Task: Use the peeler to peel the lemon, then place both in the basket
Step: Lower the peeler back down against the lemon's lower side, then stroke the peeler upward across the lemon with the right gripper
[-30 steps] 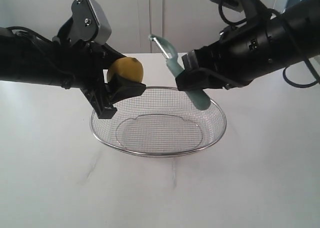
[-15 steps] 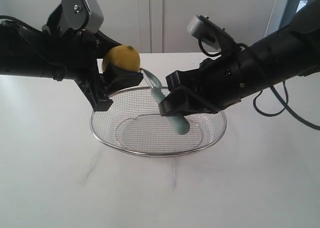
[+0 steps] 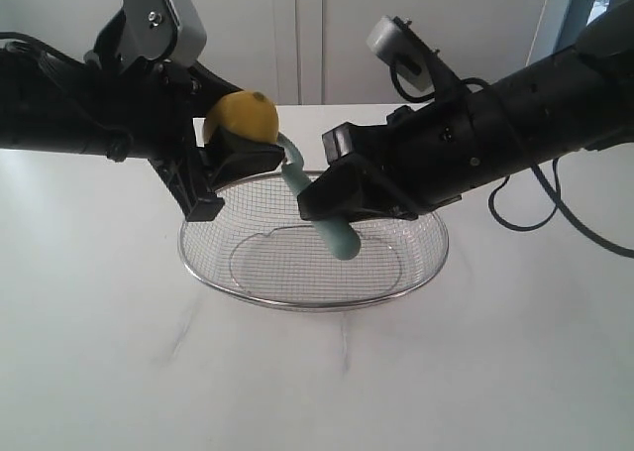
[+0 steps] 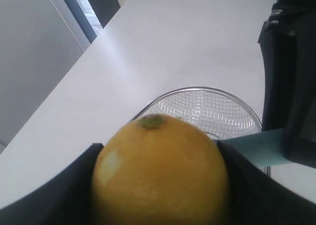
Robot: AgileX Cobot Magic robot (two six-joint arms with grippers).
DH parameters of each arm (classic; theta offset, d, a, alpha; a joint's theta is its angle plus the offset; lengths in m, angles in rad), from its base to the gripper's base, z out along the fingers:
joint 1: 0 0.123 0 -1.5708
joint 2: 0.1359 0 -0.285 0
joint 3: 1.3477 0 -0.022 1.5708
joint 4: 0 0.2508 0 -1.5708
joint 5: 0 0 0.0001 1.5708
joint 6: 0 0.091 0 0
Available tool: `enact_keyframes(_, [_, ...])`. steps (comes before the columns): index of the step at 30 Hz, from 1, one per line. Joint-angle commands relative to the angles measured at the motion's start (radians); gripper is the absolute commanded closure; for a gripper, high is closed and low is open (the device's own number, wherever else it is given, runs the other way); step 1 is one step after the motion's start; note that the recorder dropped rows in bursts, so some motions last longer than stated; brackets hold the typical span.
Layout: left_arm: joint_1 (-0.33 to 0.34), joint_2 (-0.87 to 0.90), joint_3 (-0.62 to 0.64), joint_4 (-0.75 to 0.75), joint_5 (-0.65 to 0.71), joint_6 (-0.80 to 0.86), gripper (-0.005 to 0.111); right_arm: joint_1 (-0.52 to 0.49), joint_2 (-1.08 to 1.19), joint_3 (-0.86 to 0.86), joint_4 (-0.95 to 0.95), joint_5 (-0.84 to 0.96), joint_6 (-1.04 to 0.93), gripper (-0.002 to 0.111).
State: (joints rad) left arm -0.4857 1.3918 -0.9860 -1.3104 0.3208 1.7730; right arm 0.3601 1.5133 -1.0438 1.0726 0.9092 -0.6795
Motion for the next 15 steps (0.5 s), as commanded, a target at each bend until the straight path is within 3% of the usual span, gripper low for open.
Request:
enact_keyframes(1, [-0.004, -0.005, -0.002, -0.019, 0.024, -0.008, 0.107, 0.000, -0.001, 0.001, 0.021, 0.004, -0.013, 0.108])
enact_keyframes(15, [-0.004, -0.005, -0.002, -0.019, 0.023, -0.016, 0.107, 0.000, -0.013, -0.001, 0.032, 0.002, -0.013, 0.108])
